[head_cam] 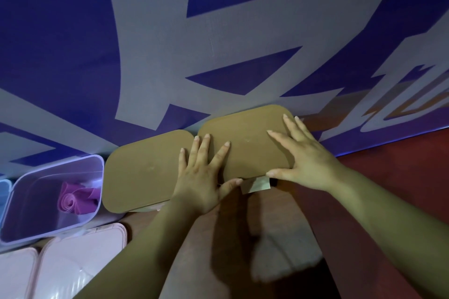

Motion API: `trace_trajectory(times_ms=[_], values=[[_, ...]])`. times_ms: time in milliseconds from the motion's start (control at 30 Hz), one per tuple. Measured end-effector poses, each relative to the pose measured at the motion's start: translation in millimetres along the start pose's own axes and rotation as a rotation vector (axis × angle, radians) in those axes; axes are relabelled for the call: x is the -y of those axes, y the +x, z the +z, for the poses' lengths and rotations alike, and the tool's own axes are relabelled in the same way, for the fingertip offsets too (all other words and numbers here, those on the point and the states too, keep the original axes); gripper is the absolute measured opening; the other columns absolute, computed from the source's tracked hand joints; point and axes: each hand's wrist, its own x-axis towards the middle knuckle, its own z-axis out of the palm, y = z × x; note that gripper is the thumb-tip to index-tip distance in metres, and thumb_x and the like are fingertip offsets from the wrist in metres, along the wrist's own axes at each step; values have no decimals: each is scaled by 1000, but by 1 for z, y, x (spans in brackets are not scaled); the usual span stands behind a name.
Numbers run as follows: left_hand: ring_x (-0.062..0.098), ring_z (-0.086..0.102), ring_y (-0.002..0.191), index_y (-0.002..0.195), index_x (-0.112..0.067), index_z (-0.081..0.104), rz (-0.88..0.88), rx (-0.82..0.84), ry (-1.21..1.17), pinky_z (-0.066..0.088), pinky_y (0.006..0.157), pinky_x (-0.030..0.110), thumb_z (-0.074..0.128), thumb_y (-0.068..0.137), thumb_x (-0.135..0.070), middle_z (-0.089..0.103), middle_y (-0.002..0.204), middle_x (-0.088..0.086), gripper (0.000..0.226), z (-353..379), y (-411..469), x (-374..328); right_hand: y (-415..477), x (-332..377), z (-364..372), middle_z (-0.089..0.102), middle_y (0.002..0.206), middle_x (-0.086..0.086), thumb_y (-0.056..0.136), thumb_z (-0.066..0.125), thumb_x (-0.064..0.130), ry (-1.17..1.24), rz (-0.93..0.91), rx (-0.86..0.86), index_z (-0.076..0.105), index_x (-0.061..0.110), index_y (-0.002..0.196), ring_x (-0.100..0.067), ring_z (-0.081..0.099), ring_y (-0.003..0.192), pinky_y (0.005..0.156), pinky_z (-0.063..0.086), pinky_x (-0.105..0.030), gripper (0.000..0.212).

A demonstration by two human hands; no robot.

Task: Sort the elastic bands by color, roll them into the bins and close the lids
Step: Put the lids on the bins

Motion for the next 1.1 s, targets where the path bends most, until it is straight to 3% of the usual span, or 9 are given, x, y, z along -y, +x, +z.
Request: trace_trajectory(times_ms=[533, 767, 1100], values=[[24, -15, 151, 151, -46, -14, -13, 75, 69, -1, 120, 57, 8, 88, -78, -11, 165, 2, 74, 4, 3, 8, 11, -2, -1, -30, 159, 10, 73, 53, 80, -148, -2, 83, 2, 49, 151, -11, -32, 145, 115, 24, -49, 99], [22, -15, 151, 151, -48, -8, -20, 108, 48, -3, 120, 54, 10, 86, -80, -9, 165, 1, 75, -4, 6, 7, 15, -6, 3, -22, 162, 10, 92, 35, 68, -100, 17, 35, 9, 47, 152, -8, -27, 146, 119, 18, -47, 69], [22, -15, 151, 151, -49, -9, -20, 100, 66, -3, 120, 54, 10, 87, -80, -9, 165, 0, 74, 0, 5, 9, 14, -3, 9, -21, 162, 8, 94, 35, 65, -117, 40, 22, 6, 40, 154, -10, -24, 147, 119, 15, -43, 72]])
